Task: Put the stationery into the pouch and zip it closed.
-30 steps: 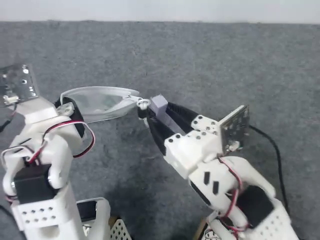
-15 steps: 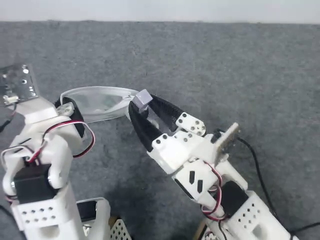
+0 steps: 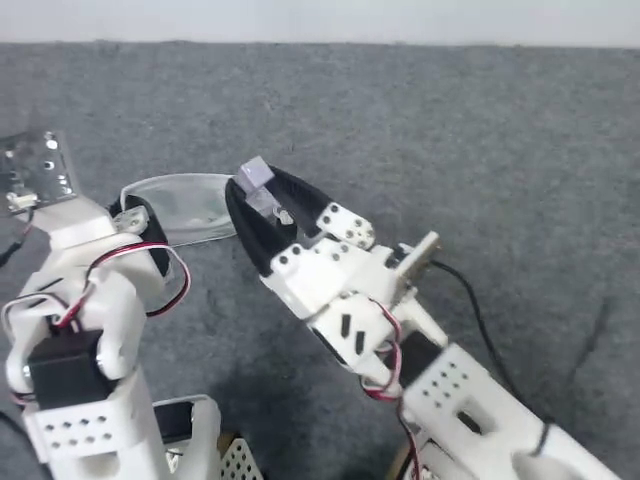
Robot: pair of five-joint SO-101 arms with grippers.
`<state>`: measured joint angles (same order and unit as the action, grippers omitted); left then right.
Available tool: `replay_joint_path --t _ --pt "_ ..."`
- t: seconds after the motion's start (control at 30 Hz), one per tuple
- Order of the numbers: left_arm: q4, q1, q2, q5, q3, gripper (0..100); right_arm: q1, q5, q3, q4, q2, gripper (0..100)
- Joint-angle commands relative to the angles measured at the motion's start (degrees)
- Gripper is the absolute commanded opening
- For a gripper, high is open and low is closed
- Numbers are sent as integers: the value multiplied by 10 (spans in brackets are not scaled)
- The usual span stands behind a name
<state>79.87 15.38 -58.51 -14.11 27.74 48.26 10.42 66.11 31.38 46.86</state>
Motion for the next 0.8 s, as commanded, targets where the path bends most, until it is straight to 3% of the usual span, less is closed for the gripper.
replay_joint_path --t 0.0,0.27,0.77 --pt "-12 -1 -4 5 -4 10 2 -45 -13 86 -65 7" --pt "-11 -1 -4 5 -4 10 4 -100 -25 209 -218 7" --pt "-11 0 -4 5 -3 10 9 -125 -21 235 -290 10"
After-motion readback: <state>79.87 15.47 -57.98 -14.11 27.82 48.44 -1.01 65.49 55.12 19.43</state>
